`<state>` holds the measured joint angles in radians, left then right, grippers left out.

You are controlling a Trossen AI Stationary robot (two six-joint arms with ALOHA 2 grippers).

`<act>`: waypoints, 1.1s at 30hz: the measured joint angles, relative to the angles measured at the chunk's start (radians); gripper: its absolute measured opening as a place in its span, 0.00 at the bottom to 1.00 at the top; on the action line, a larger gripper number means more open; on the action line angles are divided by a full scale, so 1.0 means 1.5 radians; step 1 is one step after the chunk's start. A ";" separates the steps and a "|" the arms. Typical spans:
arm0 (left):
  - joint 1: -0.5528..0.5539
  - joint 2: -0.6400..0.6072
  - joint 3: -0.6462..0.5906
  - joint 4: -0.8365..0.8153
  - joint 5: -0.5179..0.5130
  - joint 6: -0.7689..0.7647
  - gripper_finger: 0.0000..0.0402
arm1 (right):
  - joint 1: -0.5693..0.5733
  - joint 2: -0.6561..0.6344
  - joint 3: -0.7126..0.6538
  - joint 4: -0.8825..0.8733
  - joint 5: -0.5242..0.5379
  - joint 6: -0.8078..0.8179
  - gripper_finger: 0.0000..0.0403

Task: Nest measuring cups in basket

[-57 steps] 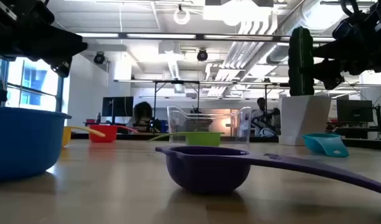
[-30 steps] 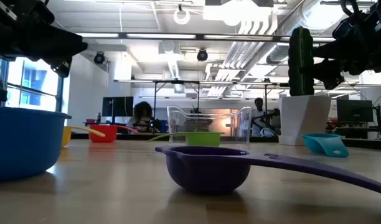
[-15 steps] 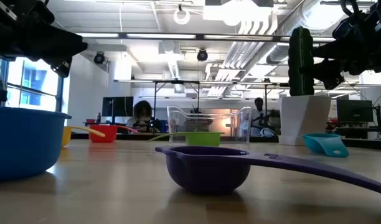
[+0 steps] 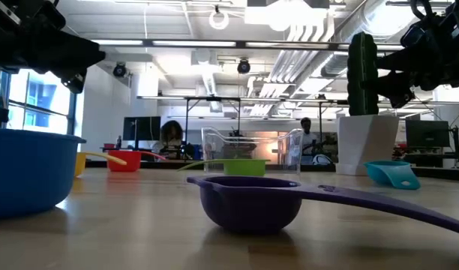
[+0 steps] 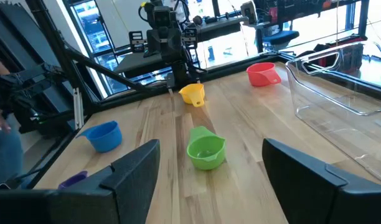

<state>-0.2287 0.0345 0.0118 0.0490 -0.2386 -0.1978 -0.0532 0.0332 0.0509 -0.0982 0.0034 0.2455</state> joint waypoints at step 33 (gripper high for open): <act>0.000 0.000 0.000 0.012 -0.069 -0.284 0.19 | 0.000 0.000 0.000 0.000 0.000 0.000 0.68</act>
<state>-0.2287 0.0345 0.0117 0.0665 -0.3422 -0.6231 -0.0532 0.0331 0.0509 -0.0982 0.0035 0.2455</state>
